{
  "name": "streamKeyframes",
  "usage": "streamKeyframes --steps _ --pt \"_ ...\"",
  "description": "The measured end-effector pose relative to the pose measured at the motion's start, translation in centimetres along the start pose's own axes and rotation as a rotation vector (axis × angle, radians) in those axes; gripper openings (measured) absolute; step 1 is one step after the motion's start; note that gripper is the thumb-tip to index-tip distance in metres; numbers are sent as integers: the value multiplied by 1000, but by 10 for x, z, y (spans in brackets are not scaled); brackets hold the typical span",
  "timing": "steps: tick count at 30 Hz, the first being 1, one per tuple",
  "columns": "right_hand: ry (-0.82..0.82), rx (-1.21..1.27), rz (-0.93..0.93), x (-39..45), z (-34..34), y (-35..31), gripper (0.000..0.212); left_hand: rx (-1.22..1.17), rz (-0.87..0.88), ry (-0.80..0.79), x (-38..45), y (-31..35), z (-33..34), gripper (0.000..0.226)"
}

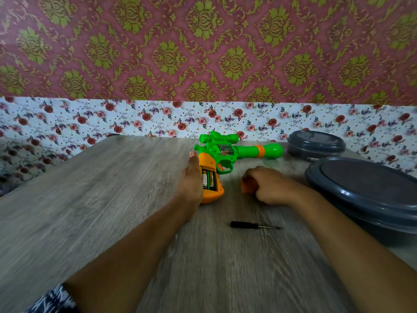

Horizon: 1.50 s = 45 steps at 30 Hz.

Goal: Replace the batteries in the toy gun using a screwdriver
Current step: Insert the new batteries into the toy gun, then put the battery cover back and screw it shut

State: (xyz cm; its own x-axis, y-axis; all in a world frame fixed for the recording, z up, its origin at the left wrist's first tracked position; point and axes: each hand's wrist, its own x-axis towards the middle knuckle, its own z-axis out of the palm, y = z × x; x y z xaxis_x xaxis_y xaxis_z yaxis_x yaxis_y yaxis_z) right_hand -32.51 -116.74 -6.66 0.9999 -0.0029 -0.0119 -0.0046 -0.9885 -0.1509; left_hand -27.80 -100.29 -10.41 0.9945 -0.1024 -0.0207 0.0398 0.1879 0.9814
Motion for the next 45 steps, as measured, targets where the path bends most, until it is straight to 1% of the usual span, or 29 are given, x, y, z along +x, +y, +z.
streamKeyframes --steps 3,7,8,10,13,15,17,21,24,32,37,41,44,45 --pt "22 22 26 0 -1 1 41 23 -16 30 0 0 0 68" --pt "52 74 25 1 1 5 33 33 -18 31 -2 1 1 67" --pt "87 99 17 1 0 5 30 30 -14 33 -2 1 2 66" --pt "207 182 -7 0 -4 2 26 32 -27 32 -3 2 2 66" --pt "427 354 -78 -5 -14 -12 35 11 -44 16 -5 5 2 62" --pt "504 471 -152 -9 -17 -25 36 1 -47 12 -5 6 3 61" --pt "487 543 -231 -12 -12 -37 35 13 -38 25 -4 5 3 63" --pt "434 474 -363 -12 6 -51 35 36 -34 44 -3 3 3 64" --pt "436 493 -370 -8 10 -49 37 22 -30 14 -4 3 3 58" --pt "416 508 -389 -7 13 -48 35 -32 -20 -72 -9 8 0 53" --pt "426 476 -402 -4 14 -48 36 -24 -27 -88 -12 12 0 45" --pt "430 435 -435 -5 13 -50 31 -155 -49 -212 -15 13 1 41" --pt "441 417 -425 -6 12 -50 30 -199 -45 -225 -15 12 1 47" --pt "445 406 -424 -6 11 -50 31 -200 -47 -227 -15 11 0 46"
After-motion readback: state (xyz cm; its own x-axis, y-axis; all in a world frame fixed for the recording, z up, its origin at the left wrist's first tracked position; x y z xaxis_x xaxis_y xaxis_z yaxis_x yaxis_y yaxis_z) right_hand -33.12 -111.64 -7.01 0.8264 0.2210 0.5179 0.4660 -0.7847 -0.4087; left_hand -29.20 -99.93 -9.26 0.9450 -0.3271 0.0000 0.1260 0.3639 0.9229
